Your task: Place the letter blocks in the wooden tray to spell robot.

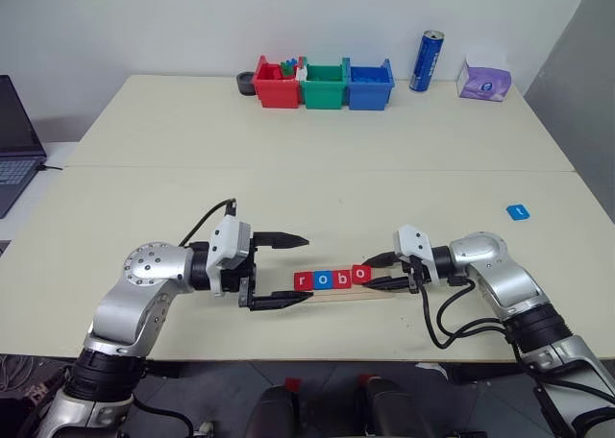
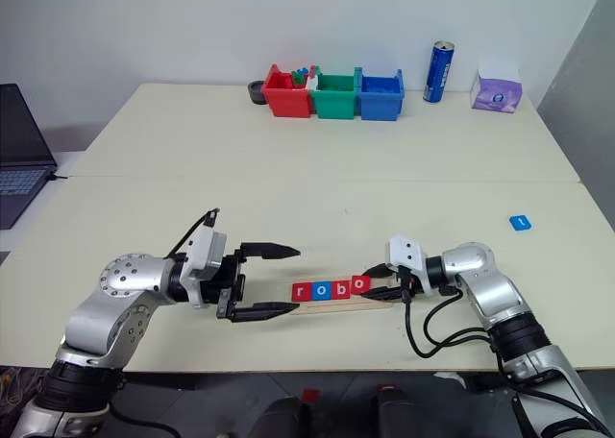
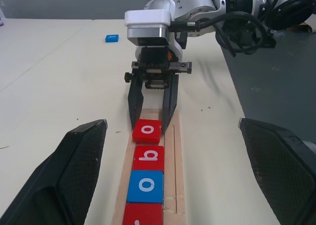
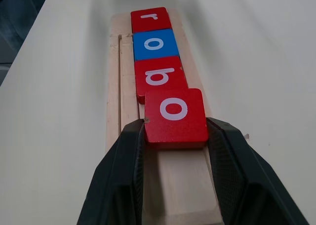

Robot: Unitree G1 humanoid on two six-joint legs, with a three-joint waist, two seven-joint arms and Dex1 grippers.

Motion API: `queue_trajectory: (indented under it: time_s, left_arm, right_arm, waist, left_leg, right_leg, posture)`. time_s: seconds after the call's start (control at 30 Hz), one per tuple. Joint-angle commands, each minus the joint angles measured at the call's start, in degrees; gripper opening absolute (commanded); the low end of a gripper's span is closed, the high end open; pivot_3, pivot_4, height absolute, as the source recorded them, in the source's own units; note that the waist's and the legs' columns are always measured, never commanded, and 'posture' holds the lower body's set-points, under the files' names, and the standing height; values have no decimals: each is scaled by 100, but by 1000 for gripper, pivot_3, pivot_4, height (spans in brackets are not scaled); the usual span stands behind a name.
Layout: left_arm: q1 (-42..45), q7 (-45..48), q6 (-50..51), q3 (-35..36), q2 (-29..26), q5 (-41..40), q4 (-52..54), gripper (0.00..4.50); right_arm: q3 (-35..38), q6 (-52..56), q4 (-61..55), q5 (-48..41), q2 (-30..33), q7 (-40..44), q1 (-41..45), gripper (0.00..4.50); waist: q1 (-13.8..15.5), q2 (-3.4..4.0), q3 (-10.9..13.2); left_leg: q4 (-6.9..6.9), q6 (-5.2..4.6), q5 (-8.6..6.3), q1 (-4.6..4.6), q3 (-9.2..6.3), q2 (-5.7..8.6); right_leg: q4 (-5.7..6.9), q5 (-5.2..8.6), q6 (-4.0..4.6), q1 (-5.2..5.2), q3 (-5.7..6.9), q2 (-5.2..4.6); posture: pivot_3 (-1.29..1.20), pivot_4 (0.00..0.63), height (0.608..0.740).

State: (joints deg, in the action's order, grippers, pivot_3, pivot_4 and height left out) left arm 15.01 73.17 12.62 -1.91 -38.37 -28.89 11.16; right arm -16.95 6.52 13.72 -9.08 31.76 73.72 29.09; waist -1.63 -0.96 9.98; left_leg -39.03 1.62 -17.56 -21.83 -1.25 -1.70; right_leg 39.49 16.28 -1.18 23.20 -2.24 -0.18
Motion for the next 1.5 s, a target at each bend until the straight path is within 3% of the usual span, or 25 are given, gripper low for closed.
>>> queue_trajectory:
  time_s: [0.03, 0.3, 0.53, 0.67, 0.97, 1.0, 1.5]
  left_arm:
    - [79, -1, -108, 28, 8, -2, 57, 4500]
    - [135, -7, -154, -13, 40, 33, -18, 4500]
    - [105, -28, -148, -15, 72, 45, 30, 4500]
    - [86, -25, -153, -17, 83, 43, 48, 4500]
    - [107, -11, -142, -6, 83, 51, 62, 4500]
    - [104, -10, -138, -3, 75, 52, 67, 4500]
    - [106, -23, -120, 21, 48, 66, 48, 4500]
  right_arm:
    - [38, -124, -35, 2, -2, 77, 128, 1807]
    - [134, -132, -15, -31, 14, 90, 164, 4474]
    - [578, 364, -503, -426, 111, -57, 142, 4474]
    - [671, 668, -645, -581, 65, -138, 105, 3560]
    - [369, -159, -128, 39, -220, -611, 122, 187]
    - [348, -215, -70, 79, -243, -636, 134, 38]
    - [215, -635, 55, 315, -313, -608, 107, 38]
  waist:
    - [0, 0, 0]
    - [0, 0, 0]
    - [1, 0, 0]
    - [1, 0, 0]
    - [-3, 0, 0]
    - [-3, 0, 0]
    - [-3, 0, 0]
  left_leg:
    - [0, 0, 0, 0, 0, 0]
    - [0, 0, 0, 0, 0, 0]
    - [0, 0, 0, -1, -1, -2]
    - [0, 0, 0, 0, -1, -2]
    - [0, 0, 0, -1, 0, 0]
    - [0, 0, 0, -1, 0, 0]
    - [0, 0, 0, -1, 0, -1]
  right_leg:
    - [0, 0, 0, 0, -1, 0]
    - [-1, 0, 0, 0, 0, 0]
    - [0, 0, 0, 0, 0, -2]
    - [1, 0, 0, 0, 0, -1]
    - [0, 0, 0, 0, 0, -1]
    - [0, 0, 0, 0, 0, -1]
    - [0, 0, 0, 1, -1, -1]
  posture:
    - [0, 150, 740]
    - [0, 150, 740]
    - [0, 150, 740]
    - [0, 150, 740]
    - [0, 150, 740]
    - [0, 150, 740]
    - [0, 150, 740]
